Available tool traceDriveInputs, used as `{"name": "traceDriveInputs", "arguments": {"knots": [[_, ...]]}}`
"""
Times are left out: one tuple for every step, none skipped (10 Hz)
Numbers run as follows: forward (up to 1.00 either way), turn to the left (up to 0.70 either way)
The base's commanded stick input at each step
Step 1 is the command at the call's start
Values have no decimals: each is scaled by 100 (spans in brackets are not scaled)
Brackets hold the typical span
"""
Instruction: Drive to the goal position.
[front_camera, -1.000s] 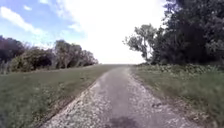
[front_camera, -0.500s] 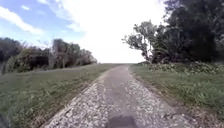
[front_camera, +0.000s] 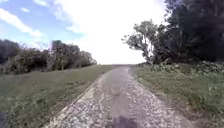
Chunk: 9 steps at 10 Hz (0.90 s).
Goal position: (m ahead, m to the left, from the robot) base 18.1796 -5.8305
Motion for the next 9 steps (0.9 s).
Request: {"name": "traceDriveInputs", "arguments": {"knots": [[70, 1], [70, 1], [70, 1], [70, 1], [70, 1], [70, 1], [70, 1], [70, 1], [70, 1]]}}
